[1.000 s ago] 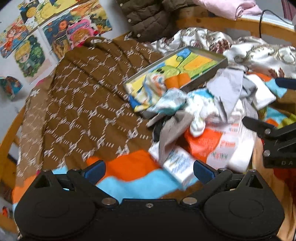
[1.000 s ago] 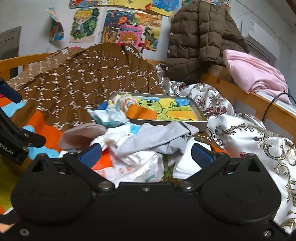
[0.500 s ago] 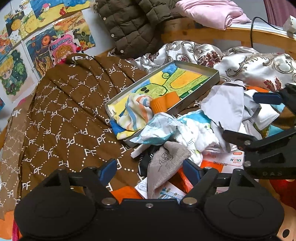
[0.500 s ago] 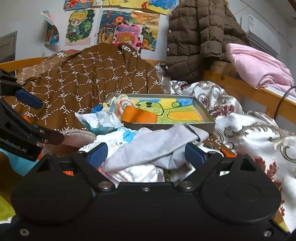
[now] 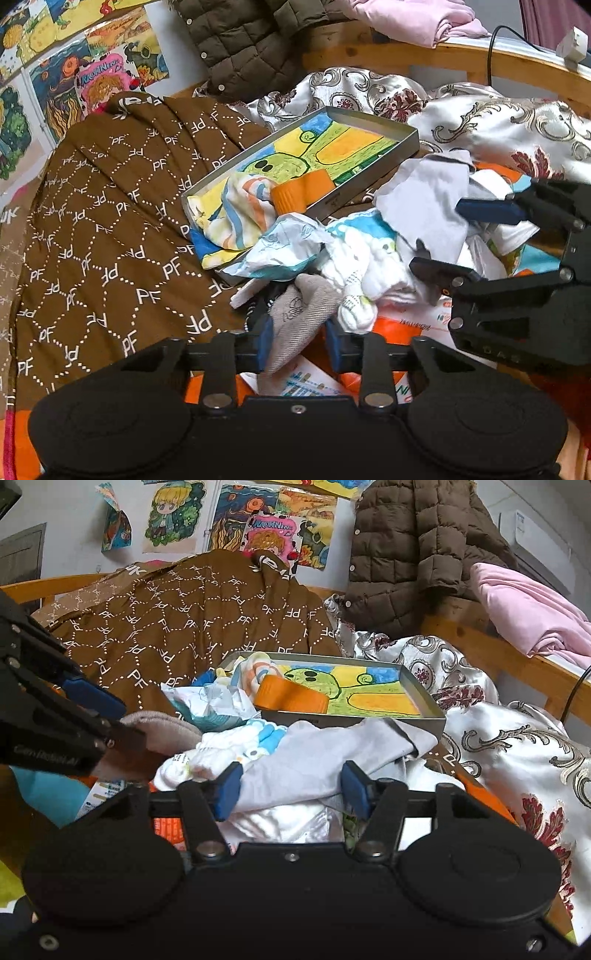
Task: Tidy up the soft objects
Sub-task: 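Grasp the grey-beige sock with the left tool while the right tool grasps a white cloth, then lift and carry the sock and white cloth toward the metal tray with both tools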
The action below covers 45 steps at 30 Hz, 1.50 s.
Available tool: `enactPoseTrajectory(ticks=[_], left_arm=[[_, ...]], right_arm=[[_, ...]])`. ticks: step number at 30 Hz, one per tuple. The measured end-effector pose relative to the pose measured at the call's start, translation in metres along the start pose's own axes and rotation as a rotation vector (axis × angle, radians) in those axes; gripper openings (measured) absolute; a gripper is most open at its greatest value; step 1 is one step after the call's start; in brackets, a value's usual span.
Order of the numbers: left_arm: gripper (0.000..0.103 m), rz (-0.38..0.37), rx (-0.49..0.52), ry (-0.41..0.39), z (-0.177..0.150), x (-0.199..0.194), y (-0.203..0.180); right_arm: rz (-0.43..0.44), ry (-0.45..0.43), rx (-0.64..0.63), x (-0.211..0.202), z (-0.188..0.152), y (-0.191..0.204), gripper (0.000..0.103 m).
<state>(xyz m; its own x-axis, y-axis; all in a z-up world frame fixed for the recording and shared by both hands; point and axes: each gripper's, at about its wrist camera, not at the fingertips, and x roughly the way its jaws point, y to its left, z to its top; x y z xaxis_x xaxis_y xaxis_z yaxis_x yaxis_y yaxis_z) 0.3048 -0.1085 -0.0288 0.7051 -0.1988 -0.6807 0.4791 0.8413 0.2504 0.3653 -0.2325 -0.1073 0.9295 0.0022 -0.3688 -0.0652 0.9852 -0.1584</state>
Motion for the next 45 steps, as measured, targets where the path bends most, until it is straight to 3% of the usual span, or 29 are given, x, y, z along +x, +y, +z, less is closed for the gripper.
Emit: enactPoseTrajectory(ticks=[5,12,15,21,29,45], left_arm=[[0.015,-0.014,-0.021,0.002,0.003,-0.001,-0.001],[0.006,-0.001,-0.016,0.001,0.005,-0.008,-0.004],[0.005,0.009,-0.023,-0.001,0.007,-0.011,-0.004],[0.004,0.023,-0.053,0.004,0.011,-0.024,-0.006],[0.003,0.052,-0.163,0.053,0.020,-0.055,-0.003],[0.002,0.162,-0.235,0.041,0.054,-0.129,-0.007]], right_arm=[[0.000,0.012,0.010,-0.002,0.000,-0.002,0.028],[-0.008,0.029,-0.010,-0.006,-0.002,0.001,0.020],[-0.011,0.030,-0.023,-0.006,-0.003,0.001,0.011],[0.012,0.012,-0.028,-0.015,0.000,-0.001,0.004],[0.043,-0.048,0.003,-0.034,0.007,-0.008,0.001],[0.074,-0.226,0.094,-0.063,0.016,-0.031,0.001]])
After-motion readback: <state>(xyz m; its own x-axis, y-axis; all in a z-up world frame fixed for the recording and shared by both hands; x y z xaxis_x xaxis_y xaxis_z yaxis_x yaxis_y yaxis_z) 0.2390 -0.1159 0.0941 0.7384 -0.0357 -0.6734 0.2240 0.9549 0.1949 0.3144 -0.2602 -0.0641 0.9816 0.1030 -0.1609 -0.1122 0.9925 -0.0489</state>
